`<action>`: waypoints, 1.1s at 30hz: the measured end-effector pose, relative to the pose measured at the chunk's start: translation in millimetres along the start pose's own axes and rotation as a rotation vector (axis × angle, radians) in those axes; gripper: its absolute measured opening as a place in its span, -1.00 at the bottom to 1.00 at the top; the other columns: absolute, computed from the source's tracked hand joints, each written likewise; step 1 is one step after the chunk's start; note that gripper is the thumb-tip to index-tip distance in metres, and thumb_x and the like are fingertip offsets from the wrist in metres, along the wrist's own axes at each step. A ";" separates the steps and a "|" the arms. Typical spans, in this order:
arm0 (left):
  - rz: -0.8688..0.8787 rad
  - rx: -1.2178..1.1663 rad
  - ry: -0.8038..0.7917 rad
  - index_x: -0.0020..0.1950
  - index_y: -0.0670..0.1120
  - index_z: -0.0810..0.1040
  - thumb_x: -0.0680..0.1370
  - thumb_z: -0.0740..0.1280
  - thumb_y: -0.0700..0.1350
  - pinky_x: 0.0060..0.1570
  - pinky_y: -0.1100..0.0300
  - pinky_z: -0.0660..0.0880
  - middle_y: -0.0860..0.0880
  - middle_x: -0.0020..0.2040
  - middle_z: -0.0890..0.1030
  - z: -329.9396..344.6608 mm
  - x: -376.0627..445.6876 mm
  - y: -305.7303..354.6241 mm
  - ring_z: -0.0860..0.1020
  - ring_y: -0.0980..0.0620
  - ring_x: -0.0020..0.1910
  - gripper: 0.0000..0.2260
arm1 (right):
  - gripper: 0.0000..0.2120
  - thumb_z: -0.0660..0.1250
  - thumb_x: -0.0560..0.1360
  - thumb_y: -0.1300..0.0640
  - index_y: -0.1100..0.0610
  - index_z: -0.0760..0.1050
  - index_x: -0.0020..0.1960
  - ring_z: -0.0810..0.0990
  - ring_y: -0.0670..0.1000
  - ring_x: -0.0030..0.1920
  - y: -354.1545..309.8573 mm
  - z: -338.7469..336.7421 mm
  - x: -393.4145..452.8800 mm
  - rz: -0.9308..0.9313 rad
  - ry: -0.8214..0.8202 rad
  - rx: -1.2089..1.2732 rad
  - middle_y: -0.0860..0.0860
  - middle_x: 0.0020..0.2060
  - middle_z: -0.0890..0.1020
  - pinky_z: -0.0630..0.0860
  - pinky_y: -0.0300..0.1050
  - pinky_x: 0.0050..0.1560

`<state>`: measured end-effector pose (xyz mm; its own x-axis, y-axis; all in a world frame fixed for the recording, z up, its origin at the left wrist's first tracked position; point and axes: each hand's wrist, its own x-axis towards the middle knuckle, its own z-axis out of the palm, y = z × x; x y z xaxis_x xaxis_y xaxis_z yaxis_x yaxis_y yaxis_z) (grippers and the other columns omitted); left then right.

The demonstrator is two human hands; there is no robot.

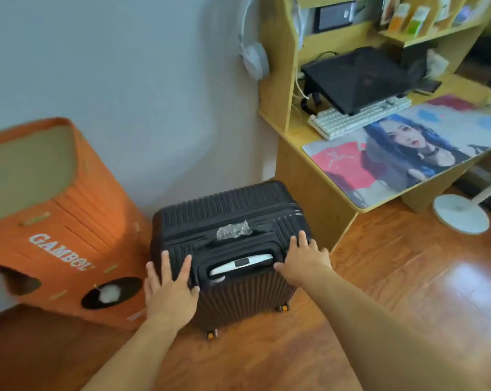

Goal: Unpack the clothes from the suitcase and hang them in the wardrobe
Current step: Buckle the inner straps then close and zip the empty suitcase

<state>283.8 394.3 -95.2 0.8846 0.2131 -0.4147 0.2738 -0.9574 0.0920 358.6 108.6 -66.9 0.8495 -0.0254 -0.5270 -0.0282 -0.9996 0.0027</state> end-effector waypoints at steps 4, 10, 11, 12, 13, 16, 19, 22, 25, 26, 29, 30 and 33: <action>-0.030 -0.221 -0.018 0.51 0.41 -0.36 0.64 0.11 0.31 0.56 -0.15 0.16 -0.09 0.62 -0.39 -8.5 52.4 -11.6 -0.13 -0.28 0.63 -0.32 | 0.00 0.14 0.54 -0.40 0.23 -0.22 0.62 -0.03 0.25 0.59 -33.8 -31.1 58.5 0.077 0.013 -0.049 0.16 0.61 -0.20 0.19 0.19 0.49; 0.030 -0.204 0.026 0.58 0.42 -0.16 0.62 0.17 0.31 0.28 -0.06 0.51 -0.10 0.66 -0.21 -54.8 147.8 -7.4 0.43 -0.24 0.43 -0.35 | -0.01 0.20 0.54 -0.36 0.22 -0.19 0.62 0.01 0.26 0.58 -55.1 -85.8 141.5 0.105 0.027 0.037 0.16 0.61 -0.19 0.27 0.17 0.44; 0.035 -0.181 0.021 0.58 0.42 -0.14 0.62 0.18 0.31 0.29 -0.04 0.50 -0.12 0.66 -0.17 -61.6 161.4 -4.9 0.46 -0.25 0.40 -0.35 | -0.06 0.21 0.54 -0.33 0.16 -0.18 0.63 0.01 0.27 0.58 -56.1 -91.8 154.5 0.068 0.064 0.070 0.14 0.61 -0.17 0.27 0.20 0.44; 0.032 -0.152 0.012 0.59 0.41 -0.13 0.62 0.19 0.30 0.31 -0.04 0.49 -0.15 0.65 -0.14 -67.8 173.5 -1.3 0.47 -0.27 0.37 -0.35 | -0.11 0.20 0.56 -0.31 0.08 -0.18 0.63 -0.01 0.29 0.58 -56.9 -95.4 165.8 0.013 0.093 0.074 0.13 0.61 -0.17 0.25 0.22 0.46; 0.024 -0.131 0.005 0.59 0.40 -0.12 0.62 0.19 0.30 0.32 -0.04 0.47 -0.17 0.64 -0.10 -72.9 183.8 3.9 0.49 -0.29 0.35 -0.35 | -0.15 0.18 0.57 -0.29 0.02 -0.20 0.63 -0.06 0.31 0.58 -56.6 -97.8 174.9 -0.041 0.094 0.057 0.13 0.61 -0.18 0.21 0.24 0.48; 0.018 -0.108 0.015 0.60 0.39 -0.10 0.62 0.19 0.30 0.28 -0.03 0.48 -0.19 0.59 -0.03 -86.9 209.5 18.2 0.53 -0.29 0.28 -0.36 | -0.16 0.10 0.57 -0.35 -0.07 -0.31 0.61 -0.28 0.33 0.56 -51.1 -95.5 209.5 -0.144 0.027 -0.025 0.14 0.59 -0.30 0.05 0.26 0.54; 0.002 -0.091 0.031 0.60 0.38 -0.10 0.62 0.18 0.31 0.24 -0.03 0.51 -0.20 0.57 0.00 -95.2 232.4 33.7 0.55 -0.28 0.27 -0.36 | -0.11 0.00 0.51 -0.44 -0.06 -0.35 0.60 -0.35 0.32 0.55 -46.0 -108.2 249.2 -0.180 0.053 -0.065 0.15 0.59 -0.28 0.07 0.32 0.53; -0.040 -0.116 0.033 0.60 0.38 -0.13 0.63 0.16 0.31 0.26 -0.05 0.50 -0.20 0.60 -0.04 -101.7 252.6 51.9 0.50 -0.29 0.34 -0.36 | -0.12 0.02 0.52 -0.42 -0.02 -0.30 0.61 -0.33 0.35 0.55 -44.9 -126.9 284.8 -0.162 0.014 -0.046 0.17 0.59 -0.25 0.11 0.31 0.52; -0.074 -0.144 0.049 0.59 0.40 -0.14 0.62 0.16 0.31 0.28 -0.08 0.50 -0.19 0.61 -0.07 -106.4 271.9 66.4 0.48 -0.28 0.37 -0.36 | -0.13 0.07 0.55 -0.36 0.02 -0.28 0.62 -0.31 0.38 0.54 -46.1 -145.8 299.8 -0.164 0.021 -0.091 0.18 0.59 -0.26 0.15 0.29 0.51; -0.080 -0.149 0.053 0.59 0.41 -0.15 0.62 0.16 0.32 0.29 -0.09 0.50 -0.19 0.61 -0.08 -107.4 277.7 70.7 0.47 -0.28 0.39 -0.36 | -0.14 0.11 0.57 -0.32 0.02 -0.30 0.62 -0.29 0.38 0.55 -44.0 -151.5 304.0 -0.158 0.017 -0.085 0.19 0.58 -0.29 0.14 0.26 0.52; -0.081 -0.146 0.066 0.59 0.41 -0.16 0.62 0.15 0.32 0.29 -0.08 0.51 -0.18 0.62 -0.08 -110.9 292.1 83.5 0.44 -0.27 0.41 -0.36 | -0.17 0.15 0.60 -0.24 0.02 -0.26 0.63 -0.18 0.34 0.58 -38.4 -171.5 308.0 -0.156 0.064 -0.105 0.22 0.59 -0.25 0.06 0.20 0.53; -0.086 -0.148 0.069 0.59 0.41 -0.16 0.62 0.15 0.31 0.28 -0.08 0.51 -0.17 0.63 -0.08 -113.3 295.0 86.6 0.44 -0.27 0.41 -0.36 | -0.20 0.14 0.61 -0.22 0.03 -0.23 0.63 -0.12 0.33 0.58 -37.8 -174.7 310.4 -0.165 0.099 -0.129 0.23 0.59 -0.20 0.07 0.19 0.53; -0.099 -0.129 0.047 0.59 0.40 -0.17 0.63 0.15 0.31 0.26 -0.05 0.51 -0.16 0.63 -0.09 -113.3 295.4 89.4 0.47 -0.25 0.40 -0.36 | -0.21 0.15 0.61 -0.17 0.10 -0.17 0.64 -0.02 0.31 0.57 -42.5 -176.9 311.3 -0.186 0.135 -0.165 0.28 0.59 -0.11 0.11 0.16 0.51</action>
<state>612.3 393.8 -106.9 0.8668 0.3172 -0.3848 0.4042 -0.8989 0.1693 717.4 140.9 -80.8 0.8951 0.1679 -0.4131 0.2113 -0.9755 0.0613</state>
